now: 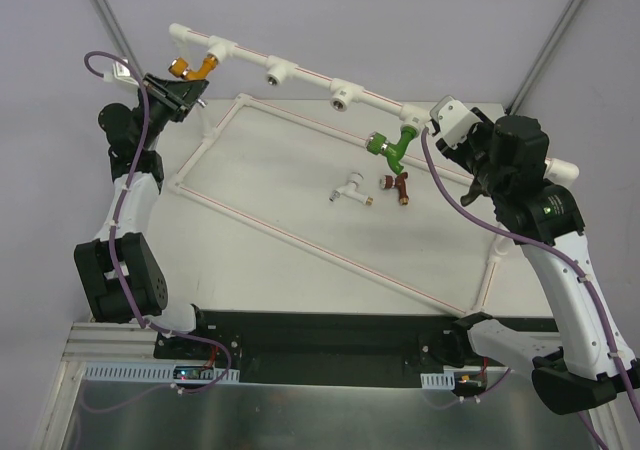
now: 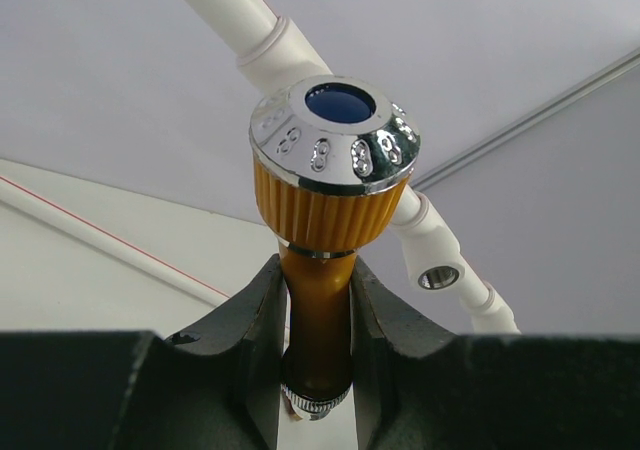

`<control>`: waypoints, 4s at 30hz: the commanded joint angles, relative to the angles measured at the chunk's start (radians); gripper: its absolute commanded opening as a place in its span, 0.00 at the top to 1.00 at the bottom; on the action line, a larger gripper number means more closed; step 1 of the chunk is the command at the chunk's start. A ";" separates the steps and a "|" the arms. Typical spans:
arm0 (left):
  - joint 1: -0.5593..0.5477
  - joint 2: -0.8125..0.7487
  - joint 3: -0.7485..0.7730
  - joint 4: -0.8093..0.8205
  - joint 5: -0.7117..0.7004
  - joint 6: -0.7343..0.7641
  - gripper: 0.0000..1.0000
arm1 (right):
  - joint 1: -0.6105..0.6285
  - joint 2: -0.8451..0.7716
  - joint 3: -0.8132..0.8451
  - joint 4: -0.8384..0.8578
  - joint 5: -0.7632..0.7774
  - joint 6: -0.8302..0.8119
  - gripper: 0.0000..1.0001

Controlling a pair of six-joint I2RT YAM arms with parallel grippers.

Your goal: Install the water faucets

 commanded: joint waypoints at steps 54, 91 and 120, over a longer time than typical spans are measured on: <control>-0.072 -0.041 0.270 -0.514 -0.049 0.946 1.00 | 0.024 -0.009 0.004 0.076 -0.038 0.057 0.98; -0.127 -0.045 0.354 -0.706 -0.149 1.258 1.00 | 0.035 -0.009 0.010 0.076 -0.044 0.057 0.98; -0.232 -0.066 0.291 -0.774 -0.315 1.913 1.00 | 0.043 -0.006 0.010 0.073 -0.042 0.054 0.98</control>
